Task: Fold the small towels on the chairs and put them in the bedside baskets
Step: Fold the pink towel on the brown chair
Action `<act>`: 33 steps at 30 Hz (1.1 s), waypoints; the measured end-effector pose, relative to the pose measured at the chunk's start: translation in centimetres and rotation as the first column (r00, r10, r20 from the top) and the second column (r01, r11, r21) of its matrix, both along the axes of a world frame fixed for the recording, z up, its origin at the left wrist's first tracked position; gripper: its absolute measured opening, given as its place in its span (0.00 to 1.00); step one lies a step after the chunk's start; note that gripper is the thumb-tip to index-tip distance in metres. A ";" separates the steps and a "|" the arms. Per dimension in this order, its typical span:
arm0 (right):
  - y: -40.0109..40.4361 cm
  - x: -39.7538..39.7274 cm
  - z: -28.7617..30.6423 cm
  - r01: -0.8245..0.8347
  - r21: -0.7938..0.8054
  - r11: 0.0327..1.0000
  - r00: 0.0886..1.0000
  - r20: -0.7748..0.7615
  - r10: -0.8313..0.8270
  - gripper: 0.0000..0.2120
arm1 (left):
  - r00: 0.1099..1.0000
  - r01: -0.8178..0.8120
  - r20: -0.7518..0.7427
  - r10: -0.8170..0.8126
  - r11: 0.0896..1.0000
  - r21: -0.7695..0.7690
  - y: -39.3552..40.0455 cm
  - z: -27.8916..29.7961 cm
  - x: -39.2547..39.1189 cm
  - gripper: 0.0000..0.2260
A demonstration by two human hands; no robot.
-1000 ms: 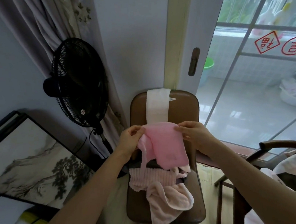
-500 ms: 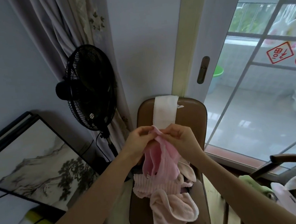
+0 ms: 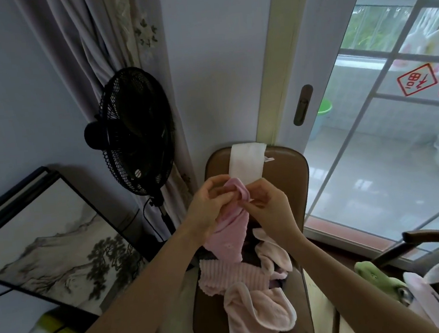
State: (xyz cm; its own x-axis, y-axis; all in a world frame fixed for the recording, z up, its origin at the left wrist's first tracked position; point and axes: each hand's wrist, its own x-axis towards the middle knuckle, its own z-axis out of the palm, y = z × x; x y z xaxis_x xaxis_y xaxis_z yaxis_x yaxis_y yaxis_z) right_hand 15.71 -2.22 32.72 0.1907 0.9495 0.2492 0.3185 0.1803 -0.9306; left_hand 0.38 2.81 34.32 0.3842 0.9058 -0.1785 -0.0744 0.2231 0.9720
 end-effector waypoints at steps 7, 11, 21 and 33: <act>0.6 0.7 0.9 -0.063 -0.018 0.998 0.993 -0.098 0.061 0.03 | 0.906 0.259 -0.423 -0.003 0.795 0.548 1.7 1.7 -0.4 0.10; 0.3 0.6 1.5 -0.006 -0.022 1.000 0.985 -0.173 0.002 0.08 | 0.835 0.288 -0.536 0.124 0.732 0.618 1.9 2.7 -0.4 0.05; -0.2 -0.2 0.5 0.242 0.147 0.959 0.939 0.213 -0.270 0.09 | 0.951 0.007 -0.254 0.177 0.809 0.588 1.2 5.4 2.2 0.04; 0.2 2.7 -1.8 0.145 -0.094 0.985 0.904 0.418 -0.093 0.15 | 0.970 -0.162 -0.084 0.229 0.861 0.482 1.4 6.5 -0.2 0.10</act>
State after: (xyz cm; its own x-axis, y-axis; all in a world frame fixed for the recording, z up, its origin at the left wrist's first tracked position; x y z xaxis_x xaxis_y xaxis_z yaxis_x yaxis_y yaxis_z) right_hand 18.46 -2.04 30.95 0.2094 0.9536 0.2161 0.6889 0.0129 -0.7247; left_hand 0.20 4.21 40.85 0.1936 0.9491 0.2484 0.0695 -0.2658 0.9615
